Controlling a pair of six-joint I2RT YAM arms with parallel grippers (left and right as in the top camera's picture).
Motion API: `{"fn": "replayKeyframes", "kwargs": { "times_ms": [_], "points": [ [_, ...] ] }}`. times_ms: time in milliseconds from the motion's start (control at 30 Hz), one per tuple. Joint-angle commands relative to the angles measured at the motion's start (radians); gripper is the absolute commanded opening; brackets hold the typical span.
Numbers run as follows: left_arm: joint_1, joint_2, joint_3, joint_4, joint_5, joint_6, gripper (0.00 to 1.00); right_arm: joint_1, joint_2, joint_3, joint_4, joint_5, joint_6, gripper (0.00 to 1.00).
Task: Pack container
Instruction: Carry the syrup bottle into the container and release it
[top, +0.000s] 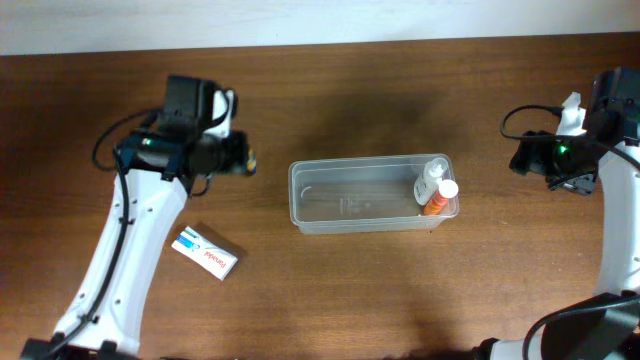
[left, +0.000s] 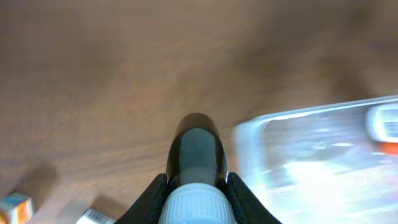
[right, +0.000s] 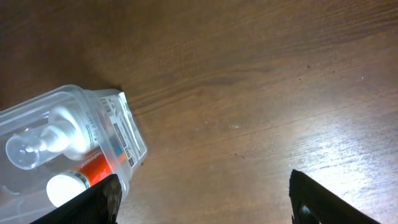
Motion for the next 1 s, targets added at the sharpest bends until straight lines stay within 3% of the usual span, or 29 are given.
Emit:
{"fn": "replayKeyframes", "kwargs": {
  "times_ms": [0,267,467,967],
  "points": [
    [-0.093,-0.022,0.09,-0.013,0.0,-0.102,0.05,-0.002,0.003,0.002,0.0,-0.014,0.008,0.79],
    [-0.333,0.015,0.107,0.062,-0.048,-0.146,0.05,-0.002,0.003,0.002,-0.02,-0.014,0.008,0.78],
    [-0.474,0.135,0.107,0.13,-0.064,-0.14,0.04,-0.002,0.003,0.002,-0.026,-0.014,0.008,0.78],
    [-0.578,0.416,0.107,0.463,-0.064,-0.024,0.03,-0.002,0.003,0.002,-0.026,-0.014,0.008,0.78]
  ]
}}
